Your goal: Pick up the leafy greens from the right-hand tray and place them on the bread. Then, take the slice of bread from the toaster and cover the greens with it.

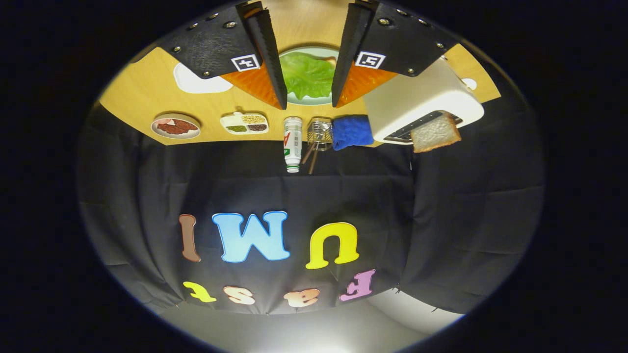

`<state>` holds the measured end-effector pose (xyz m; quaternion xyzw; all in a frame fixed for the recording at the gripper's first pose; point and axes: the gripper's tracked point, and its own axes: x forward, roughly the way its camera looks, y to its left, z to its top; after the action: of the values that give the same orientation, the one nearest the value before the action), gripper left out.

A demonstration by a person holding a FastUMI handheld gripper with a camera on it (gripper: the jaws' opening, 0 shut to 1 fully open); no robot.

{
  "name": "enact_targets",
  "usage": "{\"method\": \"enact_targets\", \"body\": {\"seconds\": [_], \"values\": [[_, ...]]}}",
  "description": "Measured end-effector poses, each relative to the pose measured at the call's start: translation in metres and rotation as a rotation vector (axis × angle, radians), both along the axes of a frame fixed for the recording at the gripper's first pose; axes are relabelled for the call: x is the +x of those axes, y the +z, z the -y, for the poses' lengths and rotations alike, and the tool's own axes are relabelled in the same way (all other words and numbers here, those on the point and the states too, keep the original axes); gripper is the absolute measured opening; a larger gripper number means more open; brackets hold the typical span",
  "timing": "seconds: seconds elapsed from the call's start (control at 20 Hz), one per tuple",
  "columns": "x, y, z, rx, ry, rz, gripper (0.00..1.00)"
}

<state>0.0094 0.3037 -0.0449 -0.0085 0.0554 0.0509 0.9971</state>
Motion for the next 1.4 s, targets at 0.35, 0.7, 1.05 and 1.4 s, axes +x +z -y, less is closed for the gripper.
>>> {"method": "enact_targets", "body": {"seconds": [0.35, 0.7, 1.05, 1.4], "values": [[-0.007, 0.004, -0.051, 0.017, 0.058, -0.005, 0.45], [-0.013, 0.011, -0.097, 0.011, 0.115, 0.009, 0.45], [-0.019, 0.027, -0.156, 0.004, 0.212, 0.041, 0.45], [-0.010, 0.017, -0.203, -0.011, 0.219, -0.012, 0.45]]}}
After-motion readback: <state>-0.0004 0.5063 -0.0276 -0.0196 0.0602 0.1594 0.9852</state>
